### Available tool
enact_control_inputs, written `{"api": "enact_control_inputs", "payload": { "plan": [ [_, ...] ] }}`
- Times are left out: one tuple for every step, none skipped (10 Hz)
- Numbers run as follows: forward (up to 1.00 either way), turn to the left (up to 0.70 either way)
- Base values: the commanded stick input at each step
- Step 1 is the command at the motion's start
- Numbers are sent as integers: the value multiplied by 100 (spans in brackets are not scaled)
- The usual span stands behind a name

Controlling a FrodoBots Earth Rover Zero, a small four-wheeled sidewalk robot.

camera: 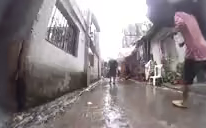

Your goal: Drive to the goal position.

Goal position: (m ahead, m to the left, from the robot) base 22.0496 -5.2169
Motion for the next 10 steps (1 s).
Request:
{"api": "enact_control_inputs", "payload": {
  "plan": [
    [99, 0],
    [99, 0],
    [99, 0],
    [99, 0],
    [99, 0],
    [99, 0],
    [99, 0],
    [99, 1],
    [99, 8],
    [99, 38]
  ]
}}
